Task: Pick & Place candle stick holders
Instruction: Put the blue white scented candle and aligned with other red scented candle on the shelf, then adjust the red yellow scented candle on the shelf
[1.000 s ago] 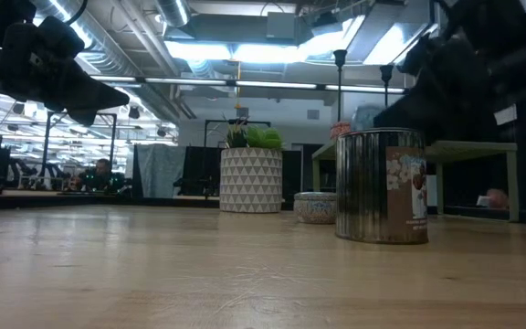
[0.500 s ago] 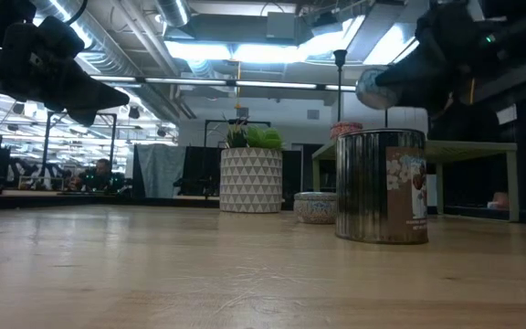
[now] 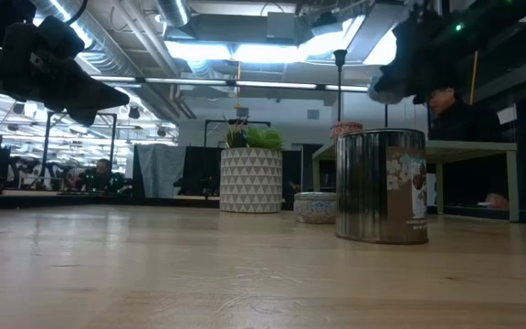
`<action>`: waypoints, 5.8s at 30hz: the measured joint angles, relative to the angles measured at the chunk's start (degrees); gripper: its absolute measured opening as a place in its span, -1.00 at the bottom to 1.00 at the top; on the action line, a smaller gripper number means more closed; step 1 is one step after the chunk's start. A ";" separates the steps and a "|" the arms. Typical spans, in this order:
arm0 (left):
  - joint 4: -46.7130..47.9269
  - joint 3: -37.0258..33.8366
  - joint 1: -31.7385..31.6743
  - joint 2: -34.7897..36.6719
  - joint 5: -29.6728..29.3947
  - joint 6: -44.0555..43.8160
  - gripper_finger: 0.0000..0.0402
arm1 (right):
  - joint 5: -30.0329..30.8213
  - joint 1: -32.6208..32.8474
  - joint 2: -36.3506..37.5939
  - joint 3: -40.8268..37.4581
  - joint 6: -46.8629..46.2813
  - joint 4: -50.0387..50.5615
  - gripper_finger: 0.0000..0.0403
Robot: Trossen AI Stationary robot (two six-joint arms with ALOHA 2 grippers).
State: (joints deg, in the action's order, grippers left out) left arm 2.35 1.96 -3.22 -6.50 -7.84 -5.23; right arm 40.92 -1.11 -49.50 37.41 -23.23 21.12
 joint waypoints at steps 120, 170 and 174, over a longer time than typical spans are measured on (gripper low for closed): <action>0.00 0.00 0.01 0.00 0.00 0.00 -0.94 | 11.61 6.62 -31.93 14.05 -11.43 6.33 -0.94; -0.74 -0.09 0.01 -0.11 -0.04 0.00 -0.96 | 2.39 6.04 -18.82 -16.09 10.65 -50.36 -0.96; -0.77 -0.09 0.00 -0.11 -0.04 0.00 -0.94 | 2.39 2.96 -19.89 -16.09 10.63 -52.37 -0.96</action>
State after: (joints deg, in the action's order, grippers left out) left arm 1.58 1.87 -3.22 -6.61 -7.87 -5.23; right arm 43.31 1.84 -69.38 21.32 -12.60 -31.25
